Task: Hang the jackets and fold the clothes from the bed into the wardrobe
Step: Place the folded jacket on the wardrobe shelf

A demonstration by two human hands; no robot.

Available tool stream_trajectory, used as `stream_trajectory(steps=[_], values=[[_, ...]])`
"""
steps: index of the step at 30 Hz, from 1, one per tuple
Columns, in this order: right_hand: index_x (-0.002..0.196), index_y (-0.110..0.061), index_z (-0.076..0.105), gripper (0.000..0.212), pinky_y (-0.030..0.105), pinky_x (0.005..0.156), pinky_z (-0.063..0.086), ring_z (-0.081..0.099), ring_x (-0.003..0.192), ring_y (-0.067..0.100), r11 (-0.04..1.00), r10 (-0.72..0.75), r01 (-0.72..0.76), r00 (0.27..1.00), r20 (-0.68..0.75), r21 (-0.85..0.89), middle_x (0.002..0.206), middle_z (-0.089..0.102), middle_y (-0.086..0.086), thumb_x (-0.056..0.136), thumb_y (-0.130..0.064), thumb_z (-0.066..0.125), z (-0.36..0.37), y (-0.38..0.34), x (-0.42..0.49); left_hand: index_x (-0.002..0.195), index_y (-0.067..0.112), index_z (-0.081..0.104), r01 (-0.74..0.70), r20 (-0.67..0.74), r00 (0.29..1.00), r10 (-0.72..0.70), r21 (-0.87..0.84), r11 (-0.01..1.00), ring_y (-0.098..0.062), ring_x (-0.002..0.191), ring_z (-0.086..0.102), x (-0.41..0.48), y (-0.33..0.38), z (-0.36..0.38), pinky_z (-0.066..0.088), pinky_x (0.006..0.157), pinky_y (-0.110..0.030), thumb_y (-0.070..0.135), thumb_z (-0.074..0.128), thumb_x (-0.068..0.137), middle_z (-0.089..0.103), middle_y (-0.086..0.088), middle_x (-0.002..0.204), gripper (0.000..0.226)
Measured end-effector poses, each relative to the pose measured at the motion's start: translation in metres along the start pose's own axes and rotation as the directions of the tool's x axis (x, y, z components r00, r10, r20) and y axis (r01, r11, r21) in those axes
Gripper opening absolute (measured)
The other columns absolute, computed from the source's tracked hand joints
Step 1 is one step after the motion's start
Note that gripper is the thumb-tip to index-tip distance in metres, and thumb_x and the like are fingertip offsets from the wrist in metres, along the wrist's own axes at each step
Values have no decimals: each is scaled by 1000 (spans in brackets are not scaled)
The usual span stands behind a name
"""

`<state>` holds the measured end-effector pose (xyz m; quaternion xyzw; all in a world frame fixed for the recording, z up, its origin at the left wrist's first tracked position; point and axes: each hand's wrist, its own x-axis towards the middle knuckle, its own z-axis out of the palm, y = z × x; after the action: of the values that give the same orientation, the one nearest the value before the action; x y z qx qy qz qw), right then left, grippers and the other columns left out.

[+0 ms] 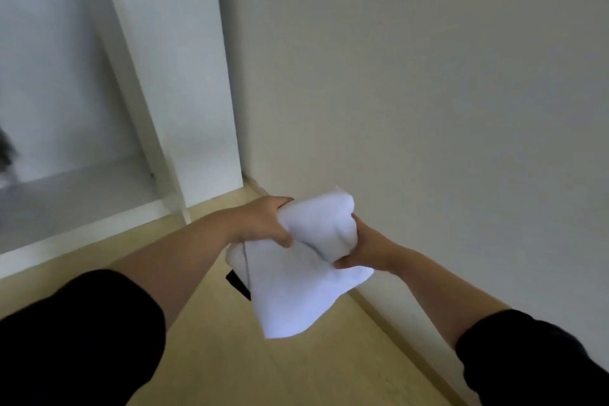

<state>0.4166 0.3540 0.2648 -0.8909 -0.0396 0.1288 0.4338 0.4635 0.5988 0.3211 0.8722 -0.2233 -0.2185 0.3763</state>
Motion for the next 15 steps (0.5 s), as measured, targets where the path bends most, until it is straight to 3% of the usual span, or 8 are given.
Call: stream_trajectory(steps=[3,7,11,15], values=[[140,-37,29,95,35,101,43,47,125,13,995,-64,50,983,172,81,133,50,-11,62,-23,81,-27,-81,15,104,39,59,68,23,997,-67,-42,997,1,90,60,-28,28,-78,46,67,-15,18,80,60,65,15,101,53],[140,-28,38,87,39,104,43,52,124,16,977,-88,6,923,373,215,135,55,-4,65,-11,79,-72,-199,19,104,33,62,143,10,990,-143,-161,977,-9,89,67,-82,79,-177,53,66,-20,19,79,52,70,9,100,56],[134,-22,49,69,42,103,45,59,119,21,955,-65,-78,886,458,288,129,62,0,72,-11,78,-112,-312,22,106,25,65,162,-53,982,-183,-269,949,-13,90,70,-139,120,-268,55,71,-26,12,79,52,73,5,100,57],[126,-23,56,59,39,100,47,63,112,19,977,-30,-80,869,494,200,122,66,-2,72,-22,80,-132,-421,18,106,23,65,169,-146,963,-225,-320,932,-14,90,69,-194,147,-352,55,70,-25,13,81,51,73,4,99,59]])
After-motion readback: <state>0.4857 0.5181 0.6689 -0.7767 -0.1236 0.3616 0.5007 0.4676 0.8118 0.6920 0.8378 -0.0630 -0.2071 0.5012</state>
